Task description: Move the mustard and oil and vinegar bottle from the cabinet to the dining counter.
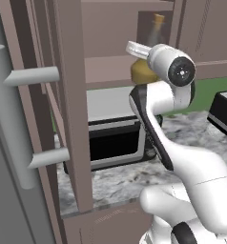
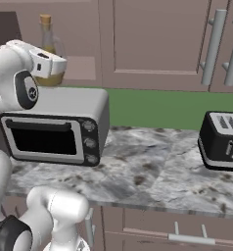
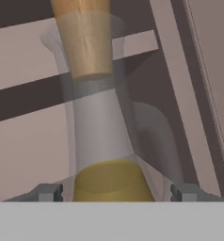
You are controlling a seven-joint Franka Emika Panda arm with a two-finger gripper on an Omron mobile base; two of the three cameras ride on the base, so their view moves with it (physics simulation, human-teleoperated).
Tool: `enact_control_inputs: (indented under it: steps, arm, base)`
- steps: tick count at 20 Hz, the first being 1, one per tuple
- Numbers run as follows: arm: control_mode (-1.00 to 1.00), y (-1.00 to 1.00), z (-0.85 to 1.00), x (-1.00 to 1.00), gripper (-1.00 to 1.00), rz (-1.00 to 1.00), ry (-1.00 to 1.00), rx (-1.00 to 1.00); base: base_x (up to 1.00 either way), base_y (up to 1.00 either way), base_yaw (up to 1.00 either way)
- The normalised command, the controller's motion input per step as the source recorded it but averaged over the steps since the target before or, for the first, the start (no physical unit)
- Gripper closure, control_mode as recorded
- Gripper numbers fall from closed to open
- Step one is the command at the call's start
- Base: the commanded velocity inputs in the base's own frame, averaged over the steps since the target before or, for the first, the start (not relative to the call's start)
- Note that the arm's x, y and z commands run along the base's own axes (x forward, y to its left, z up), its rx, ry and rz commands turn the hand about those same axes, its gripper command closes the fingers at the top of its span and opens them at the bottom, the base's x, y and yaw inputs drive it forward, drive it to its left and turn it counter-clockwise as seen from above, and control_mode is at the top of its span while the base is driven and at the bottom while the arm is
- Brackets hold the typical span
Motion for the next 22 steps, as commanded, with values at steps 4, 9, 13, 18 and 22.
enact_control_inputs:
  steps: [4,9,13,18,22]
  arm:
    - [-1.0,-0.19,0.12,-0.72,1.0,0.04,-0.06,0.0]
    - [-1.0,-0.21,0.13,-0.67,1.0,0.17,-0.03,0.0]
    - [-1.0,-0.25,0.08,-0.61,1.0,0.27,0.0,0.0]
    - [-1.0,-0.2,0.05,-0.57,1.0,0.36,0.0,0.0]
    - [-1.0,-0.17,0.0,-0.6,1.0,0.42,-0.03,0.0]
  base:
    - [0.0,0.0,0.0]
    - [0.0,0.0,0.0]
    - [0.0,0.0,0.0]
    - [0.0,0.0,0.0]
    - [0.0,0.0,0.0]
